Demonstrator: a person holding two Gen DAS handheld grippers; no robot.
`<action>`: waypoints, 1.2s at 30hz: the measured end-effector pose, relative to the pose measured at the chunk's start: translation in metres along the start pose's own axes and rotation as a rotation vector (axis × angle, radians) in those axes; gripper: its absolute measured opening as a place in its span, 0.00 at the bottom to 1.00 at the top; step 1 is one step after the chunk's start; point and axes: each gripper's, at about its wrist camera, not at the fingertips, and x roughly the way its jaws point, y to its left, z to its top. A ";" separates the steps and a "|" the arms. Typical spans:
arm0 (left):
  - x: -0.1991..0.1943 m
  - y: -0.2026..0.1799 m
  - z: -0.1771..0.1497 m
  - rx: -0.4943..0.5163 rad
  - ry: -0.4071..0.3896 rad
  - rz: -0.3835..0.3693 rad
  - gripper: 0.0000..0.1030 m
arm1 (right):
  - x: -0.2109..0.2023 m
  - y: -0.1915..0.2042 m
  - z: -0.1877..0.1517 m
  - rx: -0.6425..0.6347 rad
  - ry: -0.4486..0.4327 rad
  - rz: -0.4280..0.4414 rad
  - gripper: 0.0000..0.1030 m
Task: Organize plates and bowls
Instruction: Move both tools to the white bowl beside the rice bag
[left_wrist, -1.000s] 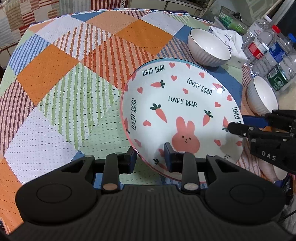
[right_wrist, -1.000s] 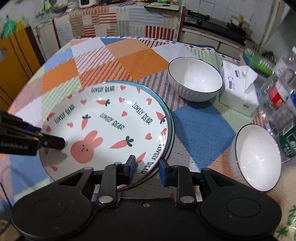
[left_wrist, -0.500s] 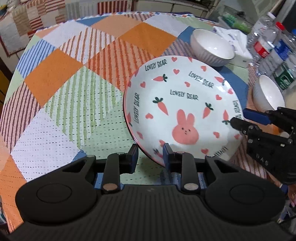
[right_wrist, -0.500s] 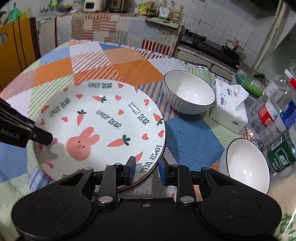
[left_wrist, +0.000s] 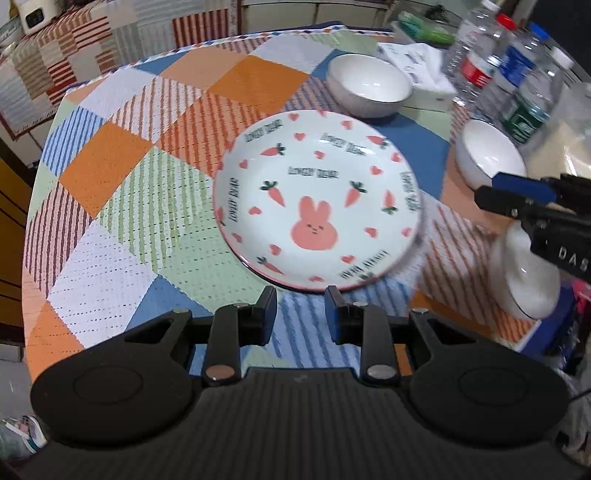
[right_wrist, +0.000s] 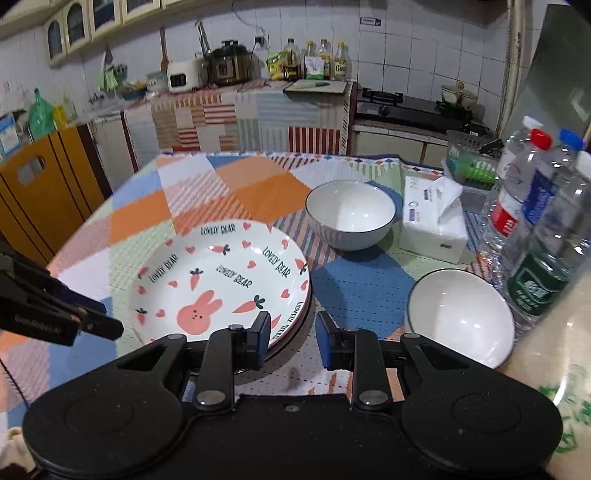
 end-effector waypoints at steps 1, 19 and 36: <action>-0.005 -0.004 -0.002 0.014 -0.001 0.006 0.26 | -0.007 -0.002 0.000 0.009 -0.006 0.008 0.30; -0.054 -0.081 -0.046 0.118 -0.043 -0.024 0.41 | -0.095 -0.022 -0.053 -0.075 -0.015 0.075 0.52; 0.013 -0.137 -0.026 0.054 -0.020 -0.173 0.60 | -0.056 -0.063 -0.124 -0.051 0.102 -0.044 0.89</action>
